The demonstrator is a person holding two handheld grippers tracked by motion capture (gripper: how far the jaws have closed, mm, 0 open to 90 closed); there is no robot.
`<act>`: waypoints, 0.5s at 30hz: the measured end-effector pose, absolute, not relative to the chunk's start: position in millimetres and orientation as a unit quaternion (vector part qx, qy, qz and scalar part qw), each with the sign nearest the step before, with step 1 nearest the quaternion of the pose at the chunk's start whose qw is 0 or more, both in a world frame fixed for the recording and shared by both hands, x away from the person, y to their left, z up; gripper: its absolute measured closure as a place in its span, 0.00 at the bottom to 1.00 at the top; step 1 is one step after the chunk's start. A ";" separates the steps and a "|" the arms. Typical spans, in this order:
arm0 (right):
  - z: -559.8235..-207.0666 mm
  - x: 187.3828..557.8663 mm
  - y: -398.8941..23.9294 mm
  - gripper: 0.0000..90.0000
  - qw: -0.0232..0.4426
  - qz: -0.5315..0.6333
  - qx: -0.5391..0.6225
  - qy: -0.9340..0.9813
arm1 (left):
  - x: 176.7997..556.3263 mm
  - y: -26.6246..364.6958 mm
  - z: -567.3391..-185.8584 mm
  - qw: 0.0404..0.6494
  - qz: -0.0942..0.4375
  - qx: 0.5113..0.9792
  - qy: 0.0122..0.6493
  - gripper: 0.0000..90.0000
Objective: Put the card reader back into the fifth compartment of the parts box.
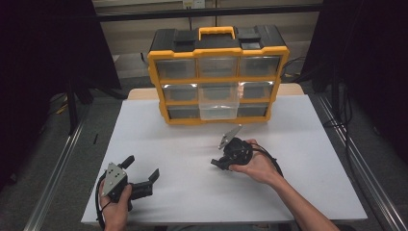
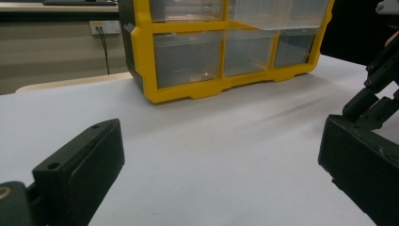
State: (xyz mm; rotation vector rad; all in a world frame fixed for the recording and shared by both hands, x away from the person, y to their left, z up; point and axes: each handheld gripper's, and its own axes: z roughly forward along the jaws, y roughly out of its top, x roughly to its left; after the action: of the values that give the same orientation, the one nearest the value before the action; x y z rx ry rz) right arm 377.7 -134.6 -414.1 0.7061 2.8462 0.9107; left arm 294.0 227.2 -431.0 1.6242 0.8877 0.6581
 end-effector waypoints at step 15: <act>-403.0 375.8 -141.2 0.82 0.064 0.326 0.247 0.910 | 294.4 227.3 -431.1 0.555 0.278 0.688 0.376 0.01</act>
State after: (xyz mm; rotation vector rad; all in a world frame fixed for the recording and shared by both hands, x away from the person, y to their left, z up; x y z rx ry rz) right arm 375.8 -141.2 -403.0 0.7450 2.7482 0.9842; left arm 294.4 227.3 -431.1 1.6258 0.8890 0.6560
